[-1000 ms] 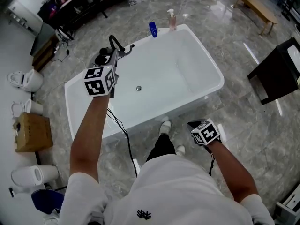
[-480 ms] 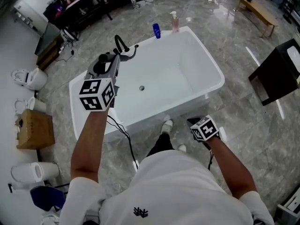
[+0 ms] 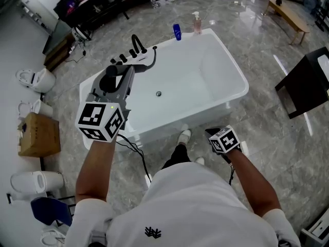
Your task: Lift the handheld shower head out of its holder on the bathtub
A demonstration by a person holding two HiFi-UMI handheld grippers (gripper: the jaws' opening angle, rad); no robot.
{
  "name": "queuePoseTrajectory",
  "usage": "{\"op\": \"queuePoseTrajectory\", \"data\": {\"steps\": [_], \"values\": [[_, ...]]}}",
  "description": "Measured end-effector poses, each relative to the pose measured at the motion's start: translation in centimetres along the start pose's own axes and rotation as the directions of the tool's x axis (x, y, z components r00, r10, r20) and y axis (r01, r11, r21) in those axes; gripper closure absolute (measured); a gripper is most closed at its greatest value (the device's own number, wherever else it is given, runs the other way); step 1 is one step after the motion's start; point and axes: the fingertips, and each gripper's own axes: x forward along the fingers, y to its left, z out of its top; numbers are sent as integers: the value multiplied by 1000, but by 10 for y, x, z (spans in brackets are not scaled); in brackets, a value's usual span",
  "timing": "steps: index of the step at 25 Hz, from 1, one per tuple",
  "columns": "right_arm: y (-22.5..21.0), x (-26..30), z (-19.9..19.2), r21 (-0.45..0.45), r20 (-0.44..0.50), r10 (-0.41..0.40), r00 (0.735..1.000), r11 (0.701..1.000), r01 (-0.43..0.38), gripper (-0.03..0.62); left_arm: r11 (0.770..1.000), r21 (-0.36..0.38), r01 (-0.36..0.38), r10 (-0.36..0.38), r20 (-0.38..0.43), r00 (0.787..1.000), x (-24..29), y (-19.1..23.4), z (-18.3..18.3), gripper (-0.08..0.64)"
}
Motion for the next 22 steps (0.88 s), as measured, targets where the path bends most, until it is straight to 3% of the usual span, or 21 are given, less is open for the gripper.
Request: {"op": "queuePoseTrajectory", "data": {"steps": [12,22], "values": [[9,-8,9,-21,25,-7,1000,1000,7,578,994,9,109,-109,68,992,-39,-47,40,422],[17,-8,9,-14,35,-2,999,1000,3,578,991,20,130,-131,47,990,-44,-58,35,420]]}}
